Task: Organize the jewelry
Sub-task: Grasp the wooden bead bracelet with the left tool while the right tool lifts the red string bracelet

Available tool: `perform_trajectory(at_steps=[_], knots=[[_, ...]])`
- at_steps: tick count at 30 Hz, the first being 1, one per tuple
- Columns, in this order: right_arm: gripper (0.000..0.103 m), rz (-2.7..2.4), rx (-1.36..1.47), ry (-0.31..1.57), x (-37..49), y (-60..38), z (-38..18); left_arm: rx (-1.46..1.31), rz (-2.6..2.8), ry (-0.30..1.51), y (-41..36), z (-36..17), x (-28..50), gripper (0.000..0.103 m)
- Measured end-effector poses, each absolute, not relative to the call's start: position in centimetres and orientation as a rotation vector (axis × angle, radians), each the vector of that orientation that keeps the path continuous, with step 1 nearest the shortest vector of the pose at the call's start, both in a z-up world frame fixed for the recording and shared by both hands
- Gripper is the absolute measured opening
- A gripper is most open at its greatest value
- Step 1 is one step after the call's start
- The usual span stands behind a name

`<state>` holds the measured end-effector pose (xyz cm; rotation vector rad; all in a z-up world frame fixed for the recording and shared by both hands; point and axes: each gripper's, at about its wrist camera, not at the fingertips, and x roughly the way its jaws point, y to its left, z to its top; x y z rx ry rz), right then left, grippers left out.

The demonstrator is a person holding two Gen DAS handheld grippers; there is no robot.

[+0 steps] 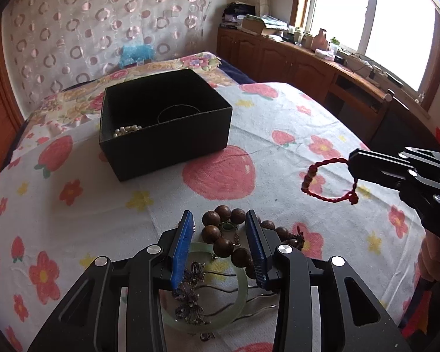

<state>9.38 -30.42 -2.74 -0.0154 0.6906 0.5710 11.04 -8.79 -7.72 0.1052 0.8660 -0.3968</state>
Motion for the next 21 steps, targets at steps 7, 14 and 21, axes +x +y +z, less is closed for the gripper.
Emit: perform_trajectory(at_steps=[7, 14, 21], knots=[[0.003, 0.574, -0.007, 0.698, 9.2, -30.5, -3.2, 0.09, -0.393, 0.877, -8.6, -8.2, 11.3, 0.017], [0.003, 0.577, -0.011, 0.699, 9.3, -30.1, -3.1, 0.105, -0.42, 0.826, -8.7, -7.0, 10.0, 0.01], [0.003, 0.581, -0.017, 0.687, 9.4, -29.8, -2.6, 0.076, -0.439, 0.732, -8.2, -3.6, 8.2, 0.01]])
